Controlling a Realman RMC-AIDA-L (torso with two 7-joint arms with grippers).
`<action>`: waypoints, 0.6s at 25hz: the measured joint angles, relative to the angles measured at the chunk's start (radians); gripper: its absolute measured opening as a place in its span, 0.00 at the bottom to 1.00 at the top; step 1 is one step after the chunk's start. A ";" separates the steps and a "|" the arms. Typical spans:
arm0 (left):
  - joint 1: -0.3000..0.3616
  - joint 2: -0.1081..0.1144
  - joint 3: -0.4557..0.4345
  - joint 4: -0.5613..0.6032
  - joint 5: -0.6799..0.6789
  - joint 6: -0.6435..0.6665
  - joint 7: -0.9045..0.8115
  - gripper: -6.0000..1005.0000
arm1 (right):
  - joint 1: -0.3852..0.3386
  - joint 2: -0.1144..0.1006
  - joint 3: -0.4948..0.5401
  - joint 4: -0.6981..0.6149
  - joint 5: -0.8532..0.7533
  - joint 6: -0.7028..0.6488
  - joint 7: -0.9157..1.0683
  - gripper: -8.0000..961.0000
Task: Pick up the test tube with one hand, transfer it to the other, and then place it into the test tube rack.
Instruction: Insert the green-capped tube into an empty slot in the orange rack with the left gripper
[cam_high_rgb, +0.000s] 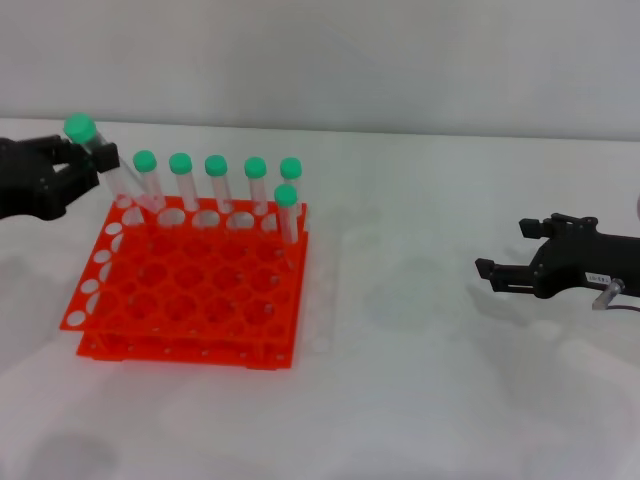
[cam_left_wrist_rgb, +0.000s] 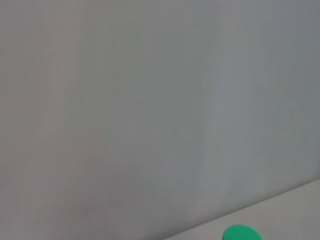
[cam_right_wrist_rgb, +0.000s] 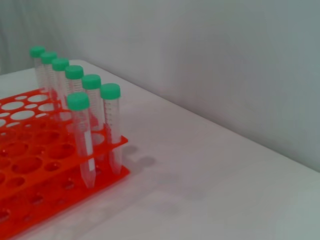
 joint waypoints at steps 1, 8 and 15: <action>-0.001 0.001 0.000 0.016 0.009 -0.019 0.000 0.21 | 0.001 0.000 -0.002 -0.001 0.000 0.000 0.001 0.89; -0.045 0.011 0.000 0.113 0.095 -0.146 -0.005 0.21 | 0.006 0.000 -0.016 -0.005 0.000 0.000 0.008 0.89; -0.092 0.014 0.000 0.191 0.155 -0.246 -0.018 0.21 | 0.007 0.000 -0.018 -0.009 0.000 0.004 0.017 0.89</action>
